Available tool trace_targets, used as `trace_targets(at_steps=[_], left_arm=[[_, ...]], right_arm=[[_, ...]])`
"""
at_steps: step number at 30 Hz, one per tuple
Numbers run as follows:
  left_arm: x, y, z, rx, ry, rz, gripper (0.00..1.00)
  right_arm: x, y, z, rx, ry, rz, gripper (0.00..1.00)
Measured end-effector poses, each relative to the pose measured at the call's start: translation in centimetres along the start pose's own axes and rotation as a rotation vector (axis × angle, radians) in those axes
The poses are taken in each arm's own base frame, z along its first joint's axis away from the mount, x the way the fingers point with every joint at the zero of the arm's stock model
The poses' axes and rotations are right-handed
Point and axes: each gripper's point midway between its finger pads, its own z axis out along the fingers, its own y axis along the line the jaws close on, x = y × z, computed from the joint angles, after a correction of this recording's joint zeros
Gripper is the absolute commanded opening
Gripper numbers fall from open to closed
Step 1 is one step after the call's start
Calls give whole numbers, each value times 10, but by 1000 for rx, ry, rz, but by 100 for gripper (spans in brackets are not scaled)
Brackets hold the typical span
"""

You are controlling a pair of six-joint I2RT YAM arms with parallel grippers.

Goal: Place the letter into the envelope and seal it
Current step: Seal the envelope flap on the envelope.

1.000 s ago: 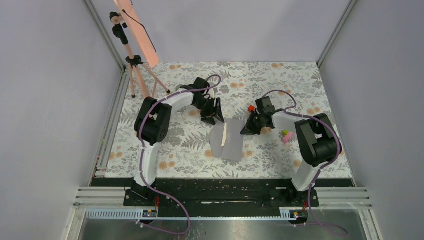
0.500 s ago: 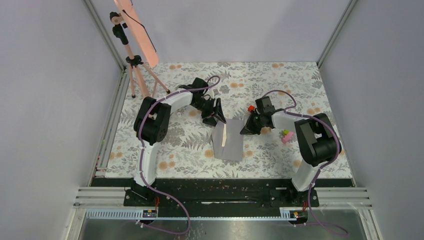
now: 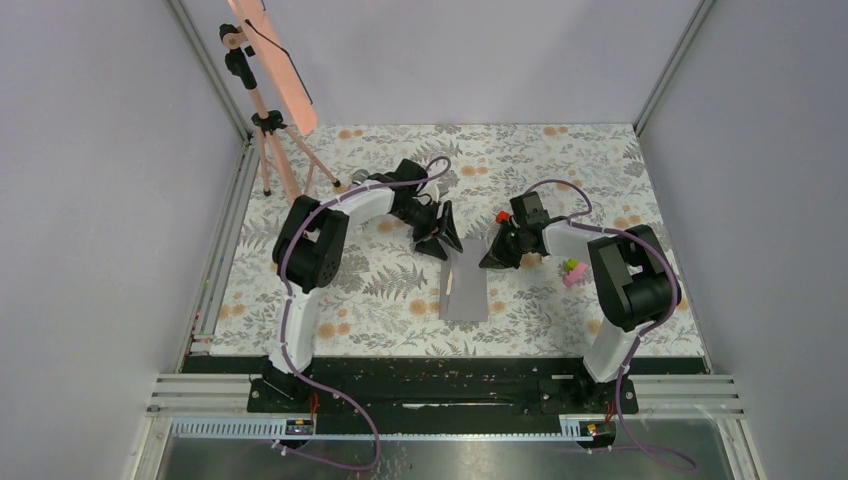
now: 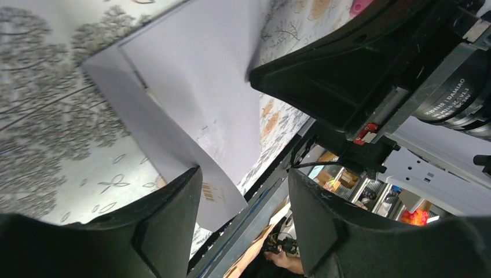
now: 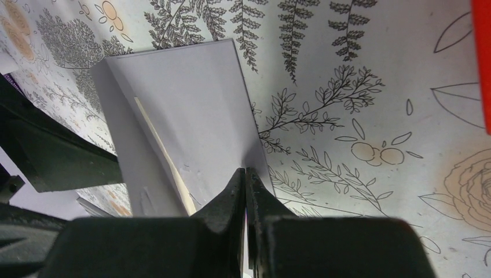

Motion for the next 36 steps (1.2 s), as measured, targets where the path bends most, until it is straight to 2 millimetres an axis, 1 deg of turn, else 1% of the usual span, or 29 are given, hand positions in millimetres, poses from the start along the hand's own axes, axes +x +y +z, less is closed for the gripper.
trace_targets(at_steps=[6, 10, 14, 18, 22, 25, 30, 33, 36], left_arm=[[7, -16, 14, 22, 16, 15, 58], [9, -21, 23, 30, 15, 7, 57], [9, -14, 29, 18, 15, -29, 57], [9, 3, 41, -3, 24, -85, 56], [8, 4, 41, 8, 26, -117, 56], [8, 5, 42, 10, 23, -124, 56], [7, 6, 42, 21, 20, -149, 55], [7, 5, 42, 25, 15, -164, 55], [7, 5, 43, 29, 10, -181, 55]], right_arm=[[0, 1, 1, -2, 2, 3, 1], [0, 1, 1, -1, 2, 5, 1], [0, 1, 0, -2, 2, 6, 1], [0, 1, 0, -3, 1, 6, 1], [0, 1, -1, -11, -10, 6, 1], [4, -1, -5, -31, -29, 10, 1], [19, -4, -12, -97, -51, 13, 0], [26, 5, -13, -169, -47, -11, 0], [36, 21, -12, -256, -26, -53, 0]])
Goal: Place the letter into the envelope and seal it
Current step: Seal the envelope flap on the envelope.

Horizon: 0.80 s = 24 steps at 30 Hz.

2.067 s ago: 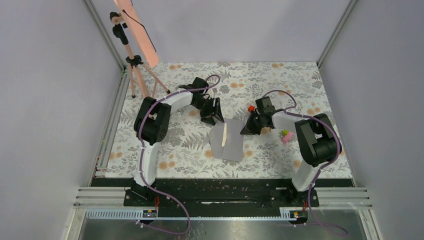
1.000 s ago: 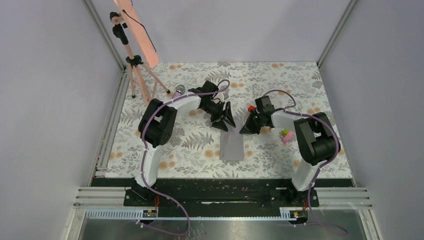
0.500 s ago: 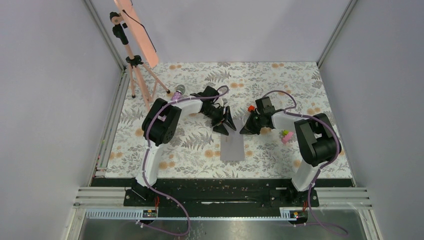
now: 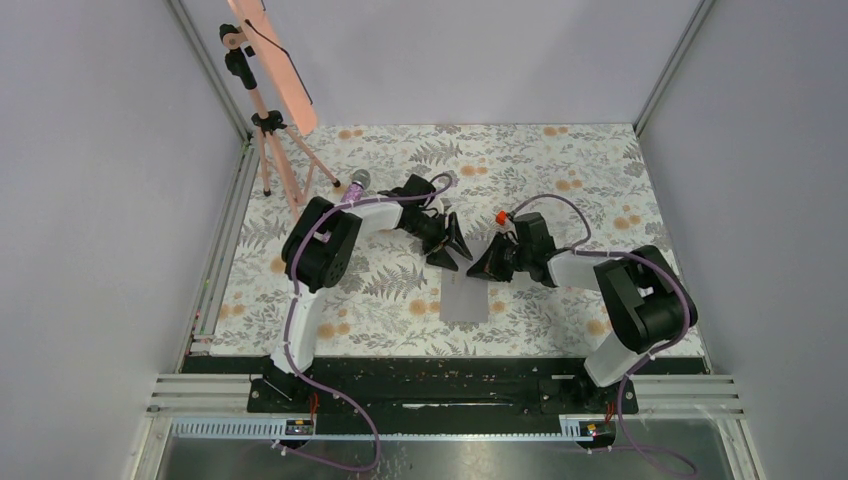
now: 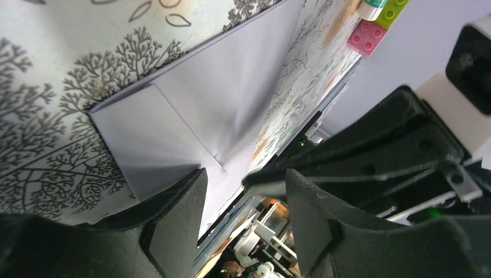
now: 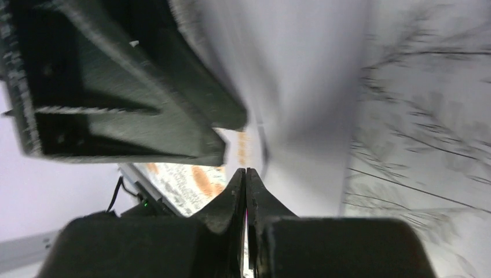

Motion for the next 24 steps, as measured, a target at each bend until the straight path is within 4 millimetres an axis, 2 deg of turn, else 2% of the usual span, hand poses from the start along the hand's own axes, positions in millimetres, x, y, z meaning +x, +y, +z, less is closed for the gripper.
trace_targets(at_steps=[3, 6, 9, 13, 18, 24], left_arm=[[0, 0, 0, 6, -8, -12, 55], [0, 0, 0, 10, -12, -19, 55], [0, -1, 1, 12, -13, -26, 55], [-4, -1, 0, 15, -24, -36, 55], [-5, -4, -4, 15, -38, -47, 56], [15, -14, -26, 10, -89, -43, 55]], right_arm=[[6, 21, 4, -94, 18, -46, 0], [10, 30, 8, -132, 35, -70, 0], [11, 26, 16, -112, 55, -67, 0], [17, 7, 27, -26, 108, -33, 0], [14, 6, 27, 17, 124, -30, 0], [11, 5, 27, 43, 124, -30, 0]])
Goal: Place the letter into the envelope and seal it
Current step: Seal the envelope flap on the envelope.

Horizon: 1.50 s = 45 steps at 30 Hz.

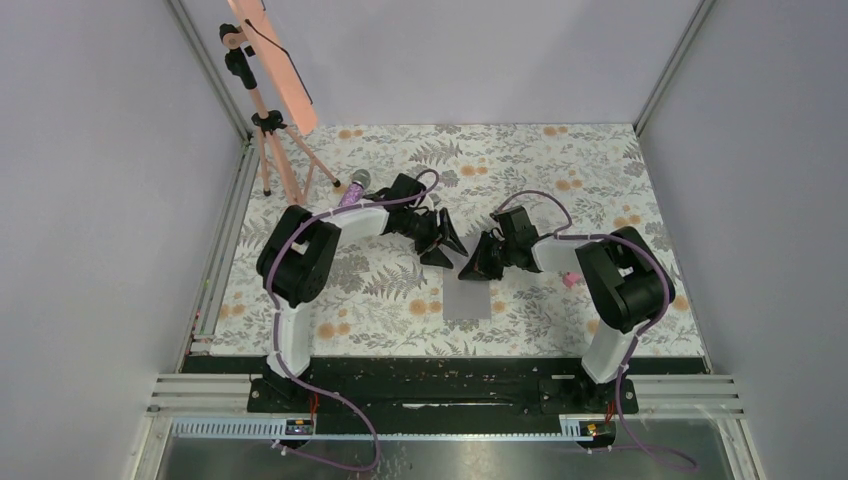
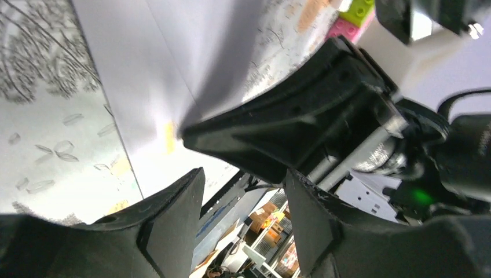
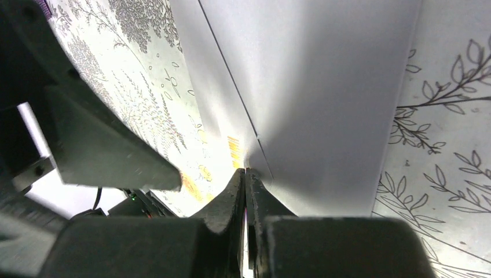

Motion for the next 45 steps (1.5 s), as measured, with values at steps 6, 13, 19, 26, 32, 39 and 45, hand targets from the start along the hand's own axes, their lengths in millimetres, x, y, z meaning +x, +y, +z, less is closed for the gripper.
trace_targets(at_steps=[6, 13, 19, 26, 32, 39, 45], left_arm=[[-7, -12, -2, 32, -44, 1, 54], [-37, 5, 30, -9, -27, -43, 53], [-41, 6, 29, -26, -31, -39, 53], [-41, 6, 29, -25, -31, -39, 53], [-41, 7, 29, -24, -28, -41, 53], [-42, 7, 27, -18, -25, -47, 53], [-43, 8, 27, -18, -25, -48, 53]], right_arm=[[0, 0, 0, 5, 4, -2, 0], [-1, -2, -1, 20, 8, -37, 0], [-5, -5, -5, 46, -5, -117, 0], [3, -6, -9, 63, 55, -292, 0], [22, -9, -21, 66, 120, -391, 0], [34, -11, -32, 67, 144, -407, 0], [11, 16, -28, 9, 40, -366, 0]])
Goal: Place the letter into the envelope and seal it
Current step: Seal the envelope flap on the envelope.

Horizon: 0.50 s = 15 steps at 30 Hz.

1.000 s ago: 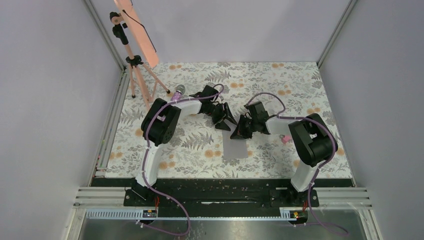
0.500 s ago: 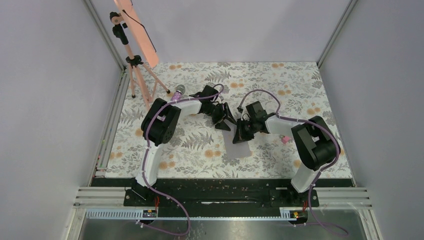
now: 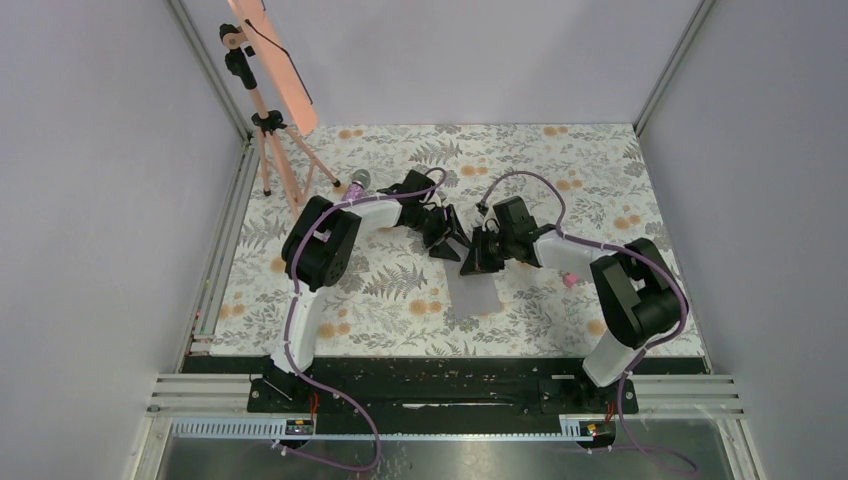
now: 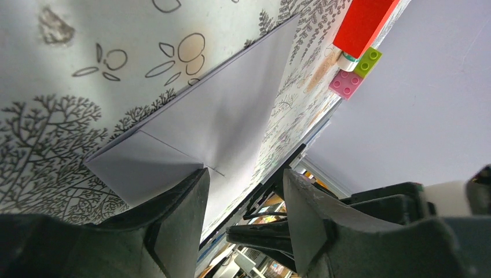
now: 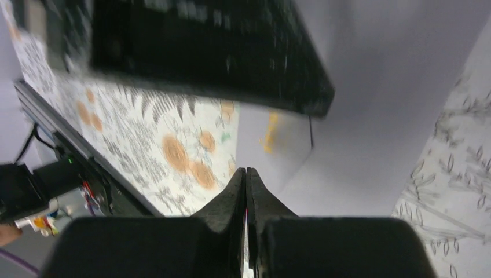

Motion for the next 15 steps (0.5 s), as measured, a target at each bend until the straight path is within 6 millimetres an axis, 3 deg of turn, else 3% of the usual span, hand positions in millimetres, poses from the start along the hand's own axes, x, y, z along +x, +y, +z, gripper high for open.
trace_targets(at_steps=[5, 8, 15], left_arm=[[-2, 1, -2, 2, -3, 0, 53], [-10, 6, -9, 7, -14, -17, 53], [-21, 17, -26, 20, -18, -40, 53]], right_arm=[[-26, -4, 19, 21, -61, 40, 0], [-19, -16, 32, 42, -30, 81, 0], [-26, -11, 29, 35, -55, 89, 0]])
